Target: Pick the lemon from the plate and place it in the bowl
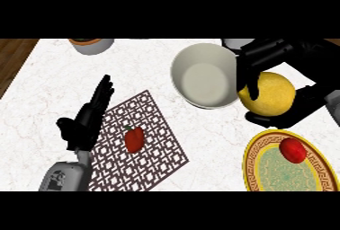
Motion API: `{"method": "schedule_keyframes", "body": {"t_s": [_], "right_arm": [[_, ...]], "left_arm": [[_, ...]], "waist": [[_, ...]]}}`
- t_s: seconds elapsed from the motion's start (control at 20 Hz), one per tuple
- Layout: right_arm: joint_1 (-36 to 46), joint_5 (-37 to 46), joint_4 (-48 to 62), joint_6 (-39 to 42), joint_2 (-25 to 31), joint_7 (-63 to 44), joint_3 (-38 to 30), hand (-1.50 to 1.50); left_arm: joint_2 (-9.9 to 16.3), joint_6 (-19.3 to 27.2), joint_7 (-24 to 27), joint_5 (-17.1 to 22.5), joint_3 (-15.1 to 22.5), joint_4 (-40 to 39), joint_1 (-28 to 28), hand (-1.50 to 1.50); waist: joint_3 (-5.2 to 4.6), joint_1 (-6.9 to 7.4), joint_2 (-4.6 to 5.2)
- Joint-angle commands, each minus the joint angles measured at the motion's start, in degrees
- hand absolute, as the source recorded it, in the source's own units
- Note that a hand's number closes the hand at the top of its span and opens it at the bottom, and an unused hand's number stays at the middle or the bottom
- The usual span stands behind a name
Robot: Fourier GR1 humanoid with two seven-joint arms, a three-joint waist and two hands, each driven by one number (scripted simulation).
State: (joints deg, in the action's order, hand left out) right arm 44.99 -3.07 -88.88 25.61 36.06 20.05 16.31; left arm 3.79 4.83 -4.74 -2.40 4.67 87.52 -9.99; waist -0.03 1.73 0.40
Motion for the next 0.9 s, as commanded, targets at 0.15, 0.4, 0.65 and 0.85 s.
{"method": "schedule_keyframes", "body": {"t_s": [0.15,0.4,0.65,0.85], "right_arm": [[7.79,15.16,19.90,-6.72,-11.13,6.66,3.76,1.50],[9.46,24.68,34.73,-15.06,-16.00,15.95,5.47,1.50],[15.58,28.87,52.50,-19.99,-20.74,21.80,4.31,1.50],[18.43,28.13,60.57,-12.29,-22.23,22.32,4.47,1.50]], "left_arm": [[-0.34,0.23,0.40,-0.61,-0.65,-2.73,-1.55,0.00],[-0.43,-0.61,1.21,-0.53,0.80,1.15,3.06,0.00],[-1.19,-0.28,-0.45,-0.50,0.70,0.67,0.07,0.00],[-0.09,-1.38,-0.58,0.42,-0.85,-0.72,-1.86,0.00]], "waist": [[0.01,-0.25,0.04],[0.03,0.43,0.13],[0.04,1.21,0.50],[0.03,1.13,0.60]]}}
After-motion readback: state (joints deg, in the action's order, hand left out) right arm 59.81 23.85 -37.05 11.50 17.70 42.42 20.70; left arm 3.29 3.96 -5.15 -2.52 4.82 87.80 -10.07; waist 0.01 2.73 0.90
